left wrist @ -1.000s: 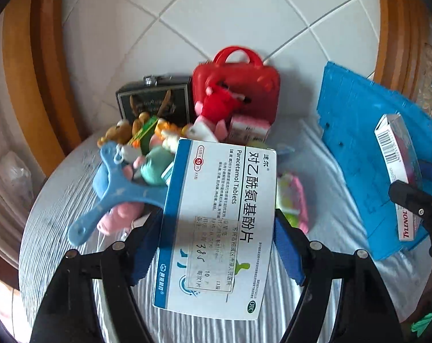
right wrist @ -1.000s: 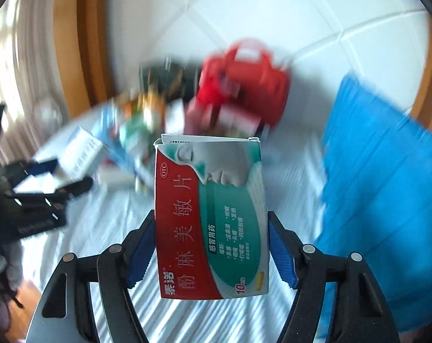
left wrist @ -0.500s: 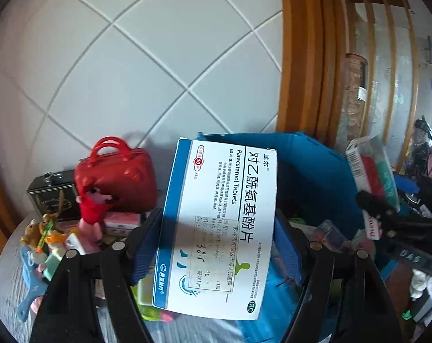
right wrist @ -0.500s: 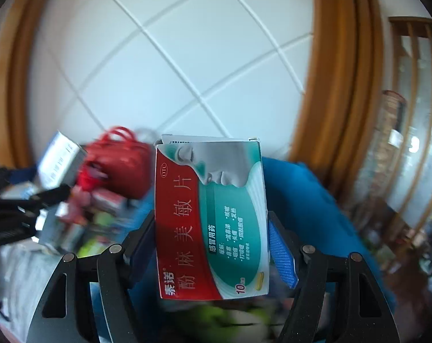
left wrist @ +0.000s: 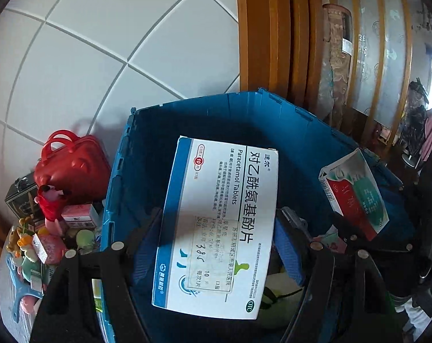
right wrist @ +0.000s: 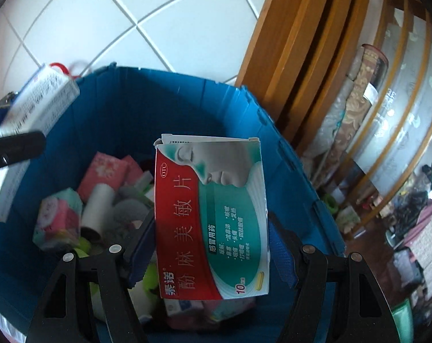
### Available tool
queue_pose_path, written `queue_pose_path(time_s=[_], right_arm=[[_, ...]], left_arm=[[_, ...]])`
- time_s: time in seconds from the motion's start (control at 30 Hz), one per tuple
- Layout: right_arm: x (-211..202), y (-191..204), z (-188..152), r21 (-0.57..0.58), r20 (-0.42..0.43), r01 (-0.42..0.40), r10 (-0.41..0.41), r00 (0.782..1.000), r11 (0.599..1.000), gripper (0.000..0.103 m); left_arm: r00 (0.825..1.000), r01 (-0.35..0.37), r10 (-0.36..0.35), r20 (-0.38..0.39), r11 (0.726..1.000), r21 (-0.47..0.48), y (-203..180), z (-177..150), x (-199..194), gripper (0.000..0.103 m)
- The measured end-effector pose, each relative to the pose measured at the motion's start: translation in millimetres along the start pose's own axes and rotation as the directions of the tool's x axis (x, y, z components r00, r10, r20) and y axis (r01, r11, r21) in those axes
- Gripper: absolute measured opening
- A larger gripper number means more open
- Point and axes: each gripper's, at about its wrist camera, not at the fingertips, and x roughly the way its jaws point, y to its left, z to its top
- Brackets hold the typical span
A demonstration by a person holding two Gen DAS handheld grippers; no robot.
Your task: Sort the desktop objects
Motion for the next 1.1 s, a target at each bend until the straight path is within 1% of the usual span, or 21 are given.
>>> queue_pose_path(time_s=[0.03,0.1,0.17,0.27,0.4,0.43,0.5,0.53,0.6,0.67,0.83,0.97,1.03,1.07,1.1], right_arm=[[-0.6,1.4,-0.2,-0.006,-0.004,-0.01,0.01,1.0,1.0,0.072],[4.8,-7.4,-2.5,-0.022,-0.014,0.001,-0.001,1.0,1.0,0.072],[5.6,-7.8,-2.0,-0.035,-0.023,-0.005,0.005,1.0,0.999,0.072],[8.9,-9.7,-2.6,-0.045,-0.033,-0.01,0.009,0.999,0.999,0.072],[7.2,-7.1,-5.0,-0.044,-0.032,-0.019,0.017,0.999,0.999,0.072],[6.5,-6.6,-4.8,-0.044,-0.03,-0.019,0.018,0.999,0.999,0.074],[5.7,-7.4,-4.7,-0.041,-0.026,-0.017,0.016,1.0,0.999,0.08],[4.3,-7.9,-4.8,-0.038,-0.021,-0.018,0.018,1.0,0.999,0.086],[0.7,-8.0,-4.5,-0.033,-0.009,-0.026,0.025,1.0,0.999,0.091],[-3.6,-8.6,-5.3,-0.022,0.002,-0.032,0.032,0.999,0.999,0.102],[-24.1,-15.8,-12.1,0.024,0.043,-0.046,0.045,0.998,0.999,0.102],[-50.1,-22.2,-19.9,0.076,0.099,-0.06,0.053,0.994,0.995,0.102],[-62.9,-23.4,-24.5,0.1,0.127,-0.075,0.062,0.99,0.992,0.103],[-68.7,-23.5,-26.9,0.109,0.14,-0.08,0.064,0.988,0.991,0.103],[-73.2,-23.4,-28.9,0.115,0.15,-0.083,0.065,0.986,0.99,0.103]], left_arm=[[1.0,0.003,-0.003,-0.006,1.0,-0.003,-0.9,-0.3,1.5,0.074],[1.0,0.006,-0.006,-0.021,1.0,-0.014,-3.3,-1.5,3.0,0.074],[1.0,-0.008,0.007,-0.018,1.0,-0.018,-3.4,-2.4,0.0,0.074],[1.0,-0.025,0.025,-0.018,0.999,-0.027,-0.7,-5.9,-2.2,0.082],[0.999,-0.027,0.026,-0.018,0.999,-0.043,4.5,-12.1,-5.9,0.082],[1.0,-0.026,0.025,-0.017,0.999,-0.045,5.1,-13.6,-7.3,0.082],[1.0,-0.025,0.025,-0.009,0.998,-0.051,7.2,-16.4,-11.0,0.082],[1.0,-0.026,0.026,-0.006,0.998,-0.052,8.0,-17.6,-12.7,0.082],[1.0,-0.025,0.025,0.006,0.998,-0.055,9.6,-20.2,-17.7,0.082],[1.0,-0.021,0.022,0.019,0.998,-0.057,11.6,-22.8,-23.4,0.082],[0.997,-0.017,0.021,0.069,0.998,-0.06,13.1,-30.0,-42.9,0.082],[0.99,-0.028,0.039,0.137,0.996,-0.081,15.2,-37.1,-66.3,0.084],[0.982,-0.036,0.052,0.182,0.995,-0.093,15.3,-40.3,-79.0,0.092],[0.975,-0.032,0.053,0.217,0.995,-0.099,15.7,-42.5,-87.2,0.101],[0.968,-0.024,0.049,0.247,0.995,-0.101,16.2,-44.5,-93.9,0.103]])
